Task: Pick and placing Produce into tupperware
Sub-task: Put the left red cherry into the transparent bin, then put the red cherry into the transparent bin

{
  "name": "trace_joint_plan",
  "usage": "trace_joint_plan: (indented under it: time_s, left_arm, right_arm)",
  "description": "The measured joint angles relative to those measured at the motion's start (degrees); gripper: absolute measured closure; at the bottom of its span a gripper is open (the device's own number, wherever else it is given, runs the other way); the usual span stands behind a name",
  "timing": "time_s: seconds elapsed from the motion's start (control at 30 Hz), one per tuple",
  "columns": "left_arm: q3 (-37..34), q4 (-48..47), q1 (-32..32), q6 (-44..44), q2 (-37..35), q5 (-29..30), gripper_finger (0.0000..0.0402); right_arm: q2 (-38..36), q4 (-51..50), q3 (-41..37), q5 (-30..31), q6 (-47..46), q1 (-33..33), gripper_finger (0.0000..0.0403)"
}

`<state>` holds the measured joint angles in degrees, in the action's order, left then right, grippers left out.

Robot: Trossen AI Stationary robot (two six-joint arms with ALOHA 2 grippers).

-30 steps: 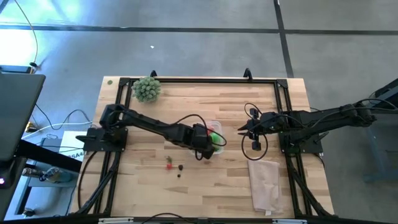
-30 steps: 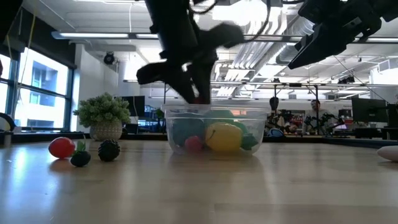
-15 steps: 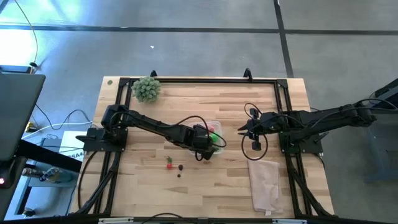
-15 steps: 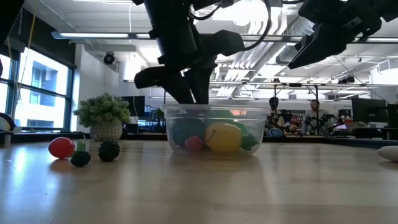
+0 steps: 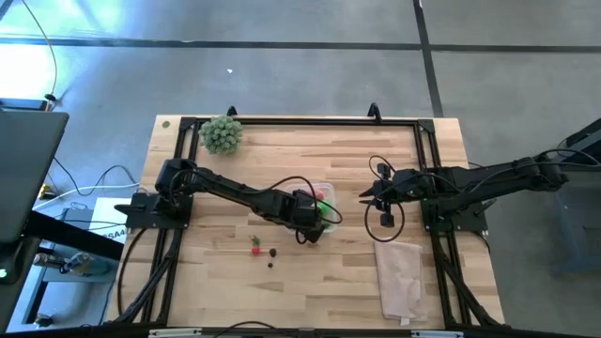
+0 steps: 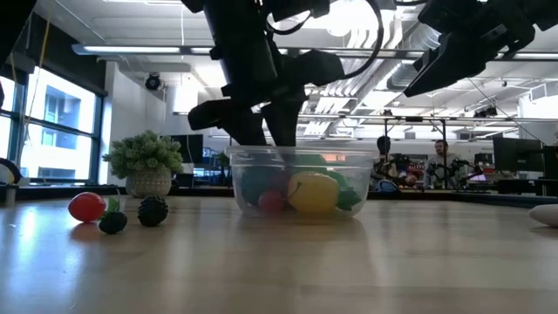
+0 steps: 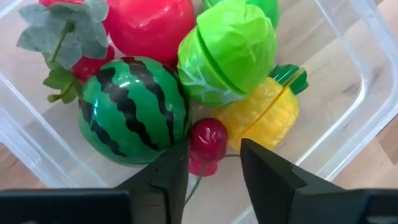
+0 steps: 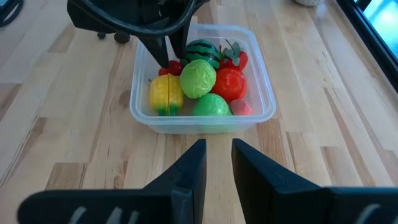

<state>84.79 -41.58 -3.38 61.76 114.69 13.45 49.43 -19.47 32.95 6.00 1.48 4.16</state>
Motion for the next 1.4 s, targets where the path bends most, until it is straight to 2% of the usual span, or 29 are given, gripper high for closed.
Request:
trace_joint_plan:
  time_s: [0.17,0.4,0.63,0.77,0.83,0.9,0.97,1.2,1.4]
  left_arm:
    - [0.0,0.0,0.0,-1.2,0.0,0.0,0.0251]
    - [3.8,-4.7,0.0,-1.6,-0.5,-1.9,0.0268]
    - [13.6,-20.5,0.0,-0.6,-0.5,-3.9,0.0291]
    - [19.4,-33.4,0.0,6.5,-0.6,-9.9,0.0299]
    - [21.0,-39.4,-0.3,11.1,-0.6,-14.5,0.0300]
    - [21.4,-43.3,-1.3,16.1,-0.6,-16.3,0.0300]
    - [21.4,-45.9,-3.0,20.6,-0.9,-15.3,0.0299]
    - [21.2,-48.5,-11.2,35.7,-1.1,-6.7,0.0288]
    - [16.9,-48.5,-18.1,49.6,-1.1,-2.4,0.0268]
  right_arm:
    - [0.0,0.0,0.0,0.0,0.0,0.0,0.0336]
    - [0.0,0.0,0.0,0.0,0.0,0.0,0.0336]
    - [0.0,0.0,0.0,0.0,0.0,0.0,0.0336]
    - [0.0,0.0,0.0,0.0,0.0,0.0,0.0336]
    - [0.0,0.0,0.0,0.0,0.0,0.0,0.0336]
    - [0.0,0.0,0.0,0.0,0.0,0.0,0.0336]
    - [0.0,0.0,0.0,0.0,0.0,0.0,0.0336]
    - [0.0,0.0,0.0,0.0,0.0,0.0,0.0336]
    - [0.0,0.0,0.0,0.0,0.0,0.0,0.0336]
